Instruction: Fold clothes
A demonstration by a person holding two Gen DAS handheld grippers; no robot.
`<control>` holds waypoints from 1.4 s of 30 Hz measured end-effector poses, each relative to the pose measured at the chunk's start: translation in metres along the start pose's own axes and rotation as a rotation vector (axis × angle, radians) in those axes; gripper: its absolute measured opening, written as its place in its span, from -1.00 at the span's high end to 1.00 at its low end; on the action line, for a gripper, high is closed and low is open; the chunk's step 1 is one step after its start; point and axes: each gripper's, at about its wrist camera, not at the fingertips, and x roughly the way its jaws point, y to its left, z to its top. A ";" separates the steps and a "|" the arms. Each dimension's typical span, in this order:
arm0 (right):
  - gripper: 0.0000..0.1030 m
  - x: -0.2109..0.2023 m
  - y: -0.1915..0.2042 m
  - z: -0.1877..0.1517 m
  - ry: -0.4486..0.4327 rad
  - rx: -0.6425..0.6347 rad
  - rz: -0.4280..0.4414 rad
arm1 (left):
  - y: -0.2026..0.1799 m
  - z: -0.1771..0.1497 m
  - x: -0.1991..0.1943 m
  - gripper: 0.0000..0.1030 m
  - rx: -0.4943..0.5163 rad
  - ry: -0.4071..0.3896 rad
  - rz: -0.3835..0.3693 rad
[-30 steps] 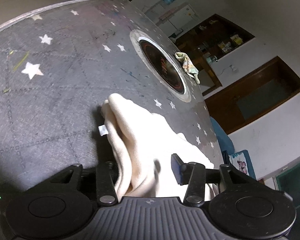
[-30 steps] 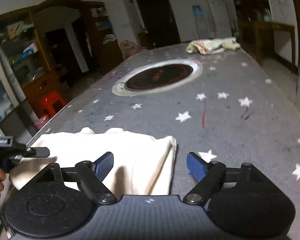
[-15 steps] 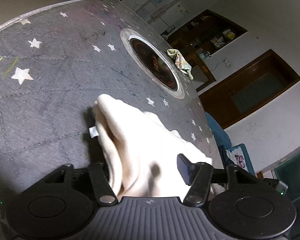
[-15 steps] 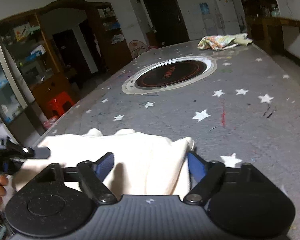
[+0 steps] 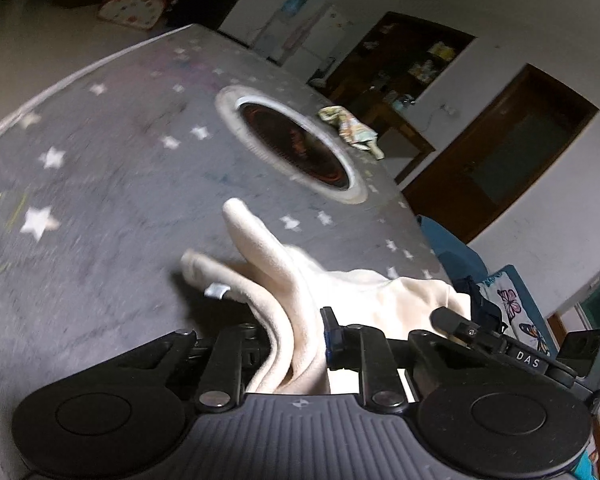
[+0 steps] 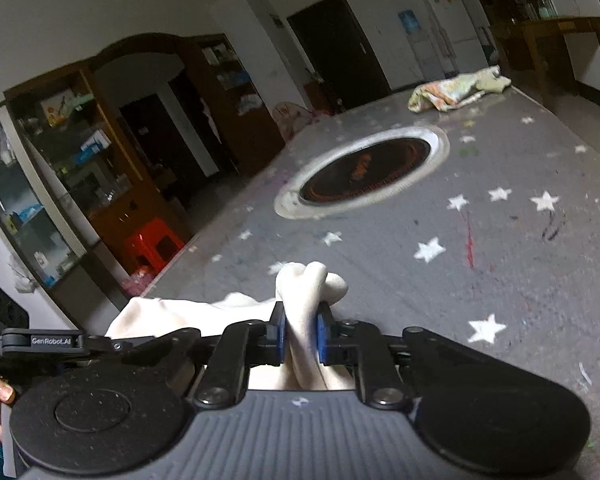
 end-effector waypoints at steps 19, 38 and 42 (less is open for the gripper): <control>0.76 -0.054 -0.014 0.061 -0.171 -0.069 -0.130 | -0.100 0.045 0.056 0.63 0.220 0.008 -0.078; 0.76 -0.043 -0.067 0.093 -0.180 -0.075 -0.305 | -0.131 0.064 0.138 0.62 0.324 0.044 -0.016; 0.76 -0.034 -0.077 0.088 -0.161 -0.065 -0.325 | -0.125 0.061 0.149 0.62 0.328 0.066 0.003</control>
